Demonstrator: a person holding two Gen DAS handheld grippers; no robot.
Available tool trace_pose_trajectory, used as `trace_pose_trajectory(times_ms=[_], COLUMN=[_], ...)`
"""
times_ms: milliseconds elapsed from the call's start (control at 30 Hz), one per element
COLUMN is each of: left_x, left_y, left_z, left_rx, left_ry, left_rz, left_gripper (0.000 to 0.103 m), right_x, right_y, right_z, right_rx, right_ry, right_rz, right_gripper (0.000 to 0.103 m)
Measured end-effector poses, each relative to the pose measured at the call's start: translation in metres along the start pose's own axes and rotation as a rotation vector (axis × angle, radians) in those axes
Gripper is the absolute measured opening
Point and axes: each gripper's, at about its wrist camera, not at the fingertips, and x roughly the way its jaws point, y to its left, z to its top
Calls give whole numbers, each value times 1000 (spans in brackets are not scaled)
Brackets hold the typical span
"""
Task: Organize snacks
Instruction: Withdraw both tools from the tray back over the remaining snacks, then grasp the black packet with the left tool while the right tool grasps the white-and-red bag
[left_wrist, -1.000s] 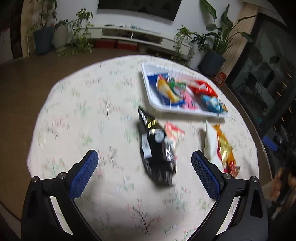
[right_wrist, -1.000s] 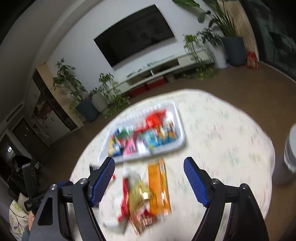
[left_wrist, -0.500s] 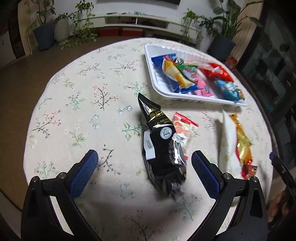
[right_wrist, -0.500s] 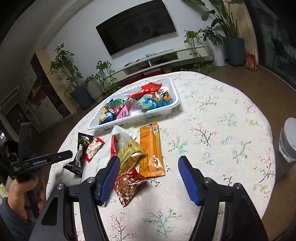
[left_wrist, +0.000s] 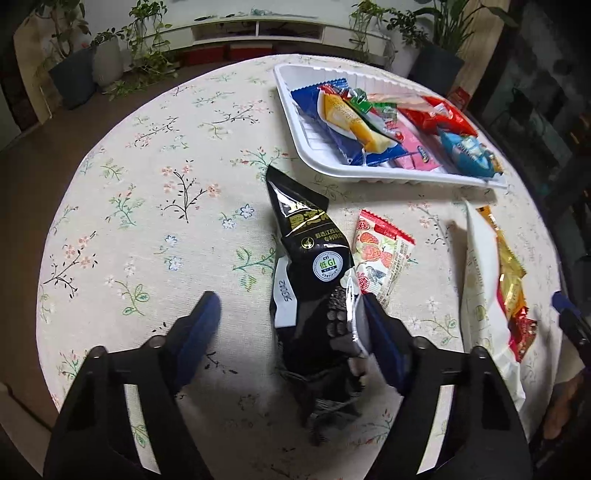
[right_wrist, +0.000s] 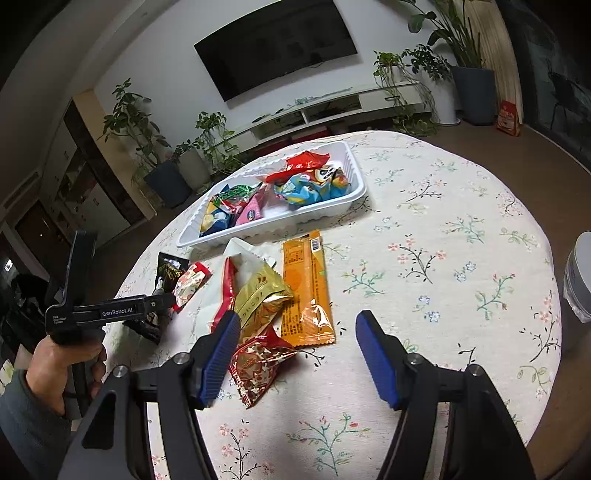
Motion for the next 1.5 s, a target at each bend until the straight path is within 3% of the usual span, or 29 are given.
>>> trace_pose_trajectory(times_ms=[100,267,400,433,533,700,767,867,1067,1500], left_x=[-1,6,8,8,5,0,-2,-6,-11,-17], left_y=[7,-6,-8,-8,-6,2,3,7,15,12], left_z=[0,5,5,4,3,-3,-6,-10,-15,-22], left_rx=[-15,106,130,135,145,131,135,125,86,93], left_ry=[-8,29,-12,-22,-47,-60,-63,-64,-60,-54], left_rz=[-28,53,50,47,30,-9,-10,-27,-81,-122], left_gripper=[66,66,66,64,36,36,35,35,34,34], right_x=[3,4,6,5,-1,1,14,37,73,97], right_y=[1,8,17,19,30,65,84,106,109,127], right_z=[-1,-3,-4,-4,2,21,25,22,14,6], right_rx=[-1,-43,-87,-95,-126,-193,-218,-259,-222,-380], right_ry=[15,11,17,19,17,54,116,203,304,324], right_rz=[3,-19,-28,-35,-51,-55,-38,-47,-87,-213], right_gripper=[69,69,68,68,68,68,68,59,54,50])
